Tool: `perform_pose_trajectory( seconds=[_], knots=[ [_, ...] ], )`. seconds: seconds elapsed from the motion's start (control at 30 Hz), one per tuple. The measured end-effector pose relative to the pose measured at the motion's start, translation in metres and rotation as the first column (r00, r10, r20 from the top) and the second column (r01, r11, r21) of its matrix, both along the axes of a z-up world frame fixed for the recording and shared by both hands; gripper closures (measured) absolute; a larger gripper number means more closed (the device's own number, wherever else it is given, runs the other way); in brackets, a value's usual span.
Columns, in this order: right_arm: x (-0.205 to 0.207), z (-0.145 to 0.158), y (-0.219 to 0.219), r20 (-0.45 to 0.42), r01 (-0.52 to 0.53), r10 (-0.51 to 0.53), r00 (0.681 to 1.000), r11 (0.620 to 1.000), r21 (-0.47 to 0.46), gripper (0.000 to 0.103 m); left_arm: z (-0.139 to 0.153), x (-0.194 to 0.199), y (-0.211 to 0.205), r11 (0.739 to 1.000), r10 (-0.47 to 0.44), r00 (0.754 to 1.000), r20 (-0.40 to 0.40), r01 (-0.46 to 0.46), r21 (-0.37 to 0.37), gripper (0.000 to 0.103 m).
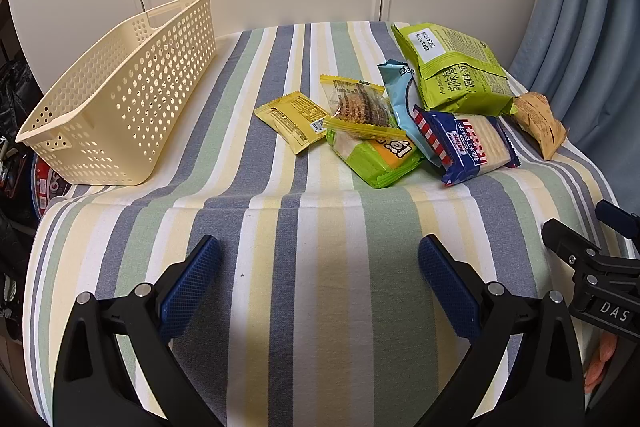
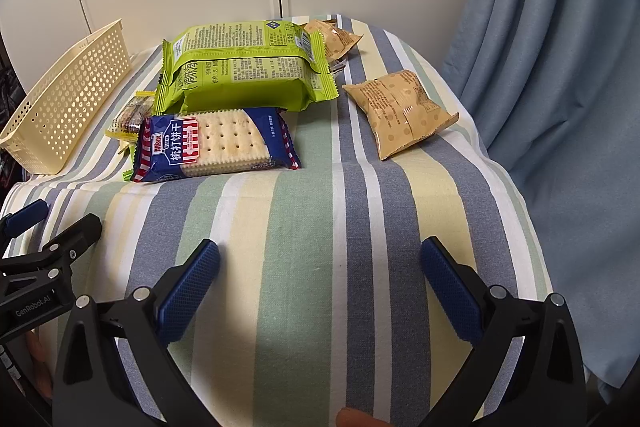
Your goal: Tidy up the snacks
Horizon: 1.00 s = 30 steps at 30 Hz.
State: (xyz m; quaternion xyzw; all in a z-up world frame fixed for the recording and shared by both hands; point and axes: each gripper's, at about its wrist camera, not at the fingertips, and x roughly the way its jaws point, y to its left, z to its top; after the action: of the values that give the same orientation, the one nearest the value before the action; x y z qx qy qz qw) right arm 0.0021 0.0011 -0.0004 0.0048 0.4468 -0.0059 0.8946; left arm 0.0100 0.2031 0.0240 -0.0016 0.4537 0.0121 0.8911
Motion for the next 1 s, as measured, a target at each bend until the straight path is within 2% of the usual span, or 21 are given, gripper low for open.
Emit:
perform_pose_trajectory(
  seconds=[1.0],
  knots=[
    [-0.0016, 0.0004, -0.0027, 0.002, -0.003, 0.003, 1.0, 1.0, 0.013, 0.005, 0.0001, -0.0003, -0.0007, 1.0, 0.0, 1.0, -0.002, 0.0, 0.005, 0.002]
  ],
)
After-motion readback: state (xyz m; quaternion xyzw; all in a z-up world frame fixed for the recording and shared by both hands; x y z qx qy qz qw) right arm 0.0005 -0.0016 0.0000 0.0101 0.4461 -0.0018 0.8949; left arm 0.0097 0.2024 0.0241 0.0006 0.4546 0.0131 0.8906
